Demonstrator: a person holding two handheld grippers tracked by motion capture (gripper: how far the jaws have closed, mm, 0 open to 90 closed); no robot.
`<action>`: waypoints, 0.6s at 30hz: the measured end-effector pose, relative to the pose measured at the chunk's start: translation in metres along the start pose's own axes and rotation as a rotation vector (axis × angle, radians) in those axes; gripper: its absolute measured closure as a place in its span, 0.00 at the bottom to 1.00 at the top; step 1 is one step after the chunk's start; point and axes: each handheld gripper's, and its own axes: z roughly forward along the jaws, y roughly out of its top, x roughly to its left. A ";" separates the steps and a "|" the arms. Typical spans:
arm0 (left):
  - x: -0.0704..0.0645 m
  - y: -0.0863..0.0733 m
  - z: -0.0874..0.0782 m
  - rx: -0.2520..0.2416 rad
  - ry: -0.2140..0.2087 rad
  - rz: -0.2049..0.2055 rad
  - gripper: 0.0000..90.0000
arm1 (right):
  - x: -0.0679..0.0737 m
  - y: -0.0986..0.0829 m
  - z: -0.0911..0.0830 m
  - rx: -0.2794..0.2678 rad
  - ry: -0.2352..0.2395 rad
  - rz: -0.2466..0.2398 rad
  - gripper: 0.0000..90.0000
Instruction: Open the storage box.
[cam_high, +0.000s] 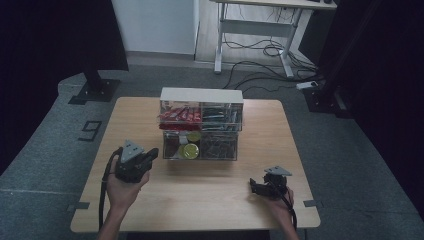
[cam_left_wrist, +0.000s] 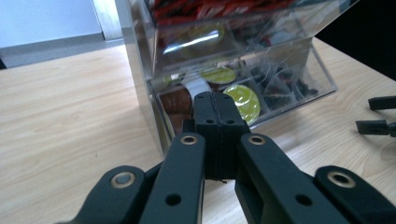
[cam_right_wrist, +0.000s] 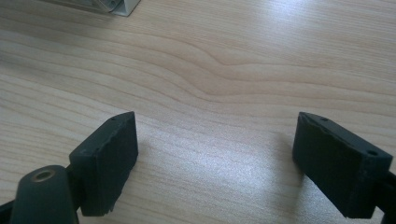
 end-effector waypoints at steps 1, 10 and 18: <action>0.000 0.002 0.000 -0.002 -0.004 0.000 1.00 | 0.000 0.000 0.000 0.000 0.000 0.000 0.16; -0.003 0.016 0.003 -0.009 -0.013 0.018 1.00 | 0.000 0.000 0.000 0.000 0.000 0.000 0.16; -0.005 0.025 0.011 -0.006 -0.048 0.022 1.00 | 0.000 0.000 0.000 0.000 0.000 0.001 0.16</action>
